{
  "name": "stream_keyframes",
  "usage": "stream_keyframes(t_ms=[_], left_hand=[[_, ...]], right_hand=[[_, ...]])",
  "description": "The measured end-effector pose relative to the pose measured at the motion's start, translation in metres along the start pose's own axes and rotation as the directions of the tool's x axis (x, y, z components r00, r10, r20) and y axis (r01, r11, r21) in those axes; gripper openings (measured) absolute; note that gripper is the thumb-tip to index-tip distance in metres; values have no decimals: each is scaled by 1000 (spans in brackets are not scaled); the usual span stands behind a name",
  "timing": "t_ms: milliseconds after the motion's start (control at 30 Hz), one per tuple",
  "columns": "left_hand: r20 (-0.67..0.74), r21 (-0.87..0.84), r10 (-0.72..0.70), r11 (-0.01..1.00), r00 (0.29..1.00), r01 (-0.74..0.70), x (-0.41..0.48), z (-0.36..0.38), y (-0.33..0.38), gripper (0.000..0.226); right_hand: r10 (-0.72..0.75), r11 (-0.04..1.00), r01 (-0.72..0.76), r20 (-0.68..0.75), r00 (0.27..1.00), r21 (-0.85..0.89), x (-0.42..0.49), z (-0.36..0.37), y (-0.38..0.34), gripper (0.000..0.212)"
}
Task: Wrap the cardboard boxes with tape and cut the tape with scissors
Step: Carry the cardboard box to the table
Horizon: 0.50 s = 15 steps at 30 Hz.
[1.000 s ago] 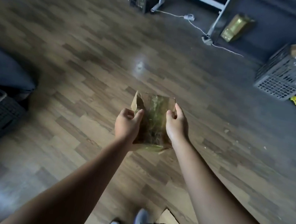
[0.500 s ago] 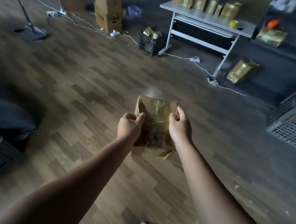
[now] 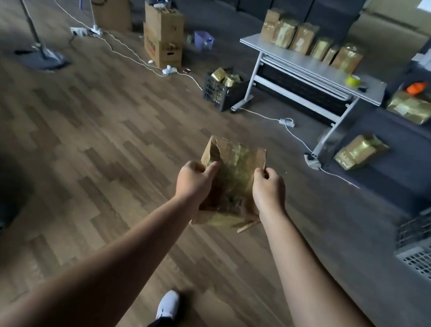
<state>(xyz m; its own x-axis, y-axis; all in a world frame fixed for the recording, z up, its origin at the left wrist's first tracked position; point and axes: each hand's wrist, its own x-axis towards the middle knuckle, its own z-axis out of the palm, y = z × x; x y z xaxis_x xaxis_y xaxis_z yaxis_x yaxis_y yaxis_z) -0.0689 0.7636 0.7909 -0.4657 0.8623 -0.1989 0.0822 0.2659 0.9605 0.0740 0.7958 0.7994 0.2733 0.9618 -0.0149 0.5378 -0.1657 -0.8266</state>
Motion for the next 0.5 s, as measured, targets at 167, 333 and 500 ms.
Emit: stream_keyframes(t_ms=[167,333,500], left_hand=[[69,8,3,1000,998,-3,110,52,46,30],[134,45,78,995,988,-84,202,101,103,40],[183,51,94,993,979,-105,290,165,137,39]], right_hand=[[33,997,-36,-45,998,-69,117,19,-36,35],[32,997,-40,-112,993,-68,222,25,-63,35],[45,998,-52,-142,989,-42,328,29,-72,25]])
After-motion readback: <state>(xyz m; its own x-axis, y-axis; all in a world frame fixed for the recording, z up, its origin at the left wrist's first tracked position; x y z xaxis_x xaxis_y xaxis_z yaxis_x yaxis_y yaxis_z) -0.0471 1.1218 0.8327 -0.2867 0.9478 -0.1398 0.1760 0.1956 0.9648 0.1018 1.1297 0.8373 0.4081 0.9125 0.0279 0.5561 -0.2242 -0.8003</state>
